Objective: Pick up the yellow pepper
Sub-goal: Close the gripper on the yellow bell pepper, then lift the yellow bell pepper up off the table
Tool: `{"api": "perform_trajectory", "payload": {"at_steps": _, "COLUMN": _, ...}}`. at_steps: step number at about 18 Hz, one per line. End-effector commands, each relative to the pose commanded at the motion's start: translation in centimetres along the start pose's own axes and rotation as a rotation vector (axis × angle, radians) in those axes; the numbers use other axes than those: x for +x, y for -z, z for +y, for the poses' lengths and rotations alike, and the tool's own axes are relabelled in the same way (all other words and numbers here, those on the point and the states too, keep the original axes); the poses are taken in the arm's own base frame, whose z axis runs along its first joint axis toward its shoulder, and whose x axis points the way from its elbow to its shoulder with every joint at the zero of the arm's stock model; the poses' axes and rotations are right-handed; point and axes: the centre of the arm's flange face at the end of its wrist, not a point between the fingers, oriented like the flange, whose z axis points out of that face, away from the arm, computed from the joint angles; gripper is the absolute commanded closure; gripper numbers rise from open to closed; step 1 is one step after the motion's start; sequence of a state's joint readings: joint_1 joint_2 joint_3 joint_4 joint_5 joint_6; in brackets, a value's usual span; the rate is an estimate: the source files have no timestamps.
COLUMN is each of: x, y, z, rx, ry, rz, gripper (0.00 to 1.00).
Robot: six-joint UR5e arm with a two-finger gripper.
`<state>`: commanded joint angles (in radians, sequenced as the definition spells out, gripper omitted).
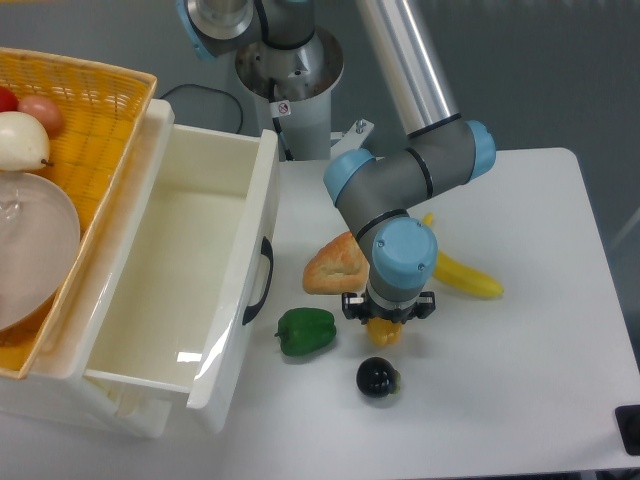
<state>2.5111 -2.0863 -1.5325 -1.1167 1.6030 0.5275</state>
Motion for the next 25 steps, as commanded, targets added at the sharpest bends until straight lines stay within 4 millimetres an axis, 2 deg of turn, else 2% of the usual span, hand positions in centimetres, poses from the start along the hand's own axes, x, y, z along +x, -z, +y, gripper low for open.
{"api": "perform_trajectory", "payload": {"at_steps": 5, "x": 0.8, "y": 4.0, "z": 0.3, "rx": 0.058, "ry": -0.189, "rz": -0.019, "gripper": 0.66}}
{"api": "perform_trajectory", "payload": {"at_steps": 8, "x": 1.6, "y": 5.6, "z": 0.0, "rx": 0.069, "ry": -0.259, "rz": -0.029, "gripper": 0.67}}
{"api": "perform_trajectory", "payload": {"at_steps": 13, "x": 2.1, "y": 9.1, "z": 1.0, "rx": 0.140, "ry": -0.559, "rz": -0.020, "gripper": 0.67}}
{"api": "perform_trajectory", "payload": {"at_steps": 19, "x": 2.5, "y": 10.7, "z": 2.1, "rx": 0.145, "ry": -0.708, "rz": -0.010, "gripper": 0.67}}
{"api": "perform_trajectory", "payload": {"at_steps": 22, "x": 2.4, "y": 10.6, "z": 2.8, "rx": 0.118, "ry": -0.845, "rz": 0.022, "gripper": 0.67}}
{"api": "perform_trajectory", "payload": {"at_steps": 25, "x": 2.8, "y": 11.0, "z": 3.1, "rx": 0.115, "ry": -0.865, "rz": 0.021, "gripper": 0.67}}
